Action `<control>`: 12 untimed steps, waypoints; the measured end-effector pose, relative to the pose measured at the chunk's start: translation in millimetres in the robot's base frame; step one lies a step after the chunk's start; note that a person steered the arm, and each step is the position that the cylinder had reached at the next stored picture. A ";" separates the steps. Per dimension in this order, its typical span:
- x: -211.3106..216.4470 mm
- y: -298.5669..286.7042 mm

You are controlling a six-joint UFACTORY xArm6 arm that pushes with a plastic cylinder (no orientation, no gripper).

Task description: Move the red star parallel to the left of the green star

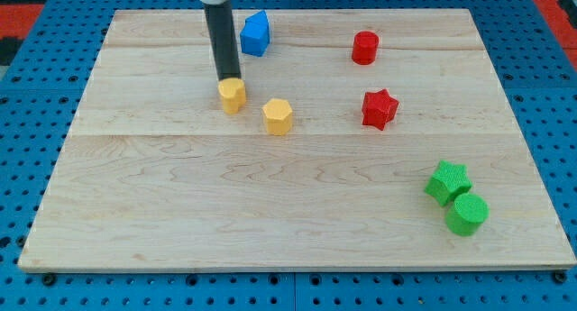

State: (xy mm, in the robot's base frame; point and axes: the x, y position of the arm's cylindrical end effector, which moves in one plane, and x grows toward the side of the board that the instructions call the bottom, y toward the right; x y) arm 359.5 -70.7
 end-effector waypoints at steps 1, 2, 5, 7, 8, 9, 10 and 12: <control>20.4 29.6; 1.6 17.9; -27.0 39.2; -31.2 93.4; -20.9 159.2; 11.6 196.5; 40.6 174.4; 62.5 190.0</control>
